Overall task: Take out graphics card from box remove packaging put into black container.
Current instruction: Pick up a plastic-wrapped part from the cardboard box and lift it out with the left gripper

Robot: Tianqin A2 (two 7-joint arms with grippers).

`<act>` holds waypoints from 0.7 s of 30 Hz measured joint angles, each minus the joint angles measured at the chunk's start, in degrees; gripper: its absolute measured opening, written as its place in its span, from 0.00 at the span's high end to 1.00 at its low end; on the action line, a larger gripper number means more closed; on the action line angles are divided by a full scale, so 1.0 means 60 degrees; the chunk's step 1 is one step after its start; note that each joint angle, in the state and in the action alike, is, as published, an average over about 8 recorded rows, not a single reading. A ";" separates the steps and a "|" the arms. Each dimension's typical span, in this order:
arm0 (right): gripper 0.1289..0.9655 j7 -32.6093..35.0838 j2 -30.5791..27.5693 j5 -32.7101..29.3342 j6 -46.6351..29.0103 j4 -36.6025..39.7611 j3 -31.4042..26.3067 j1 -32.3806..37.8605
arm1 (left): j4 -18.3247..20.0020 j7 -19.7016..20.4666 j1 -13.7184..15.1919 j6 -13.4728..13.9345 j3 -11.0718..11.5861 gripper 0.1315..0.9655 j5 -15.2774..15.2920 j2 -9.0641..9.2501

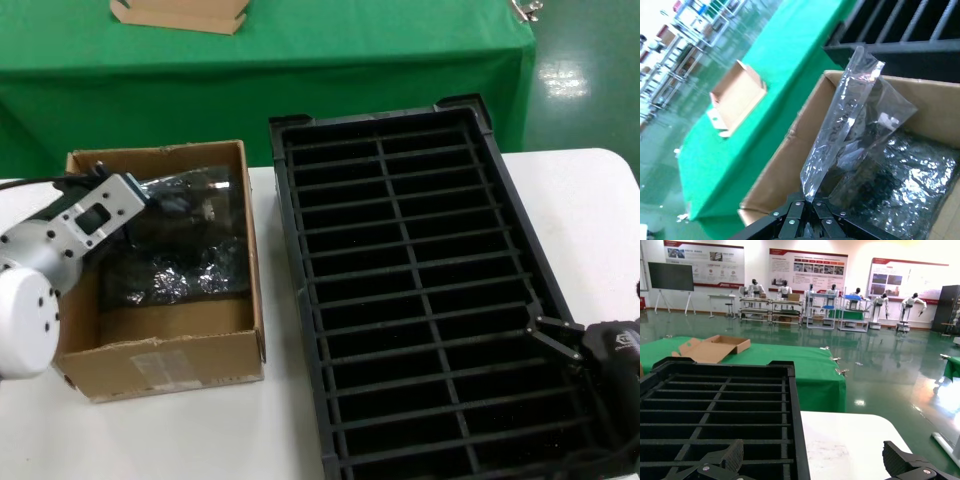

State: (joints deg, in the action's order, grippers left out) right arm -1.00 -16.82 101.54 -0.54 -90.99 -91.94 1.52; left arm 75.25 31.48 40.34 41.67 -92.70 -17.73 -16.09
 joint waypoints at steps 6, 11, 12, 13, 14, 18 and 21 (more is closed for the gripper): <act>0.00 0.0000 0.0000 0.0000 0.0000 0.0000 0.0000 0.0000 | 0.1435 -0.0316 -0.0758 0.0130 0.0533 0.99 -0.0627 -0.0163; 0.00 0.0000 0.0000 0.0000 0.0000 0.0000 0.0000 0.0000 | 0.2316 -0.0708 -0.1368 -0.0115 0.0999 0.99 -0.1549 -0.0451; 0.00 0.0000 0.0000 0.0000 0.0000 0.0000 0.0000 0.0000 | 0.2459 -0.0792 -0.1485 -0.0192 0.1093 0.99 -0.1776 -0.0521; 0.00 0.0000 0.0000 0.0000 0.0000 0.0000 0.0000 0.0000 | 0.2591 -0.0877 -0.1600 -0.0274 0.1185 0.99 -0.2018 -0.0595; 0.00 0.0000 0.0000 0.0000 0.0000 0.0000 0.0000 0.0000 | 0.2705 -0.0959 -0.1704 -0.0356 0.1271 0.99 -0.2262 -0.0669; 0.00 0.0000 0.0000 0.0000 0.0000 0.0000 0.0000 0.0000 | 0.3023 -0.1267 -0.2027 -0.0674 0.1554 0.99 -0.3324 -0.0987; 0.00 0.0000 0.0000 0.0000 0.0000 0.0000 0.0000 0.0000 | 0.3156 -0.1485 -0.2186 -0.0901 0.1692 0.99 -0.4203 -0.1250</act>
State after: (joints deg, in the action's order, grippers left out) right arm -1.00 -16.82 101.54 -0.54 -90.99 -91.94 1.52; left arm 94.19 22.57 27.23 36.26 -82.55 -42.95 -23.59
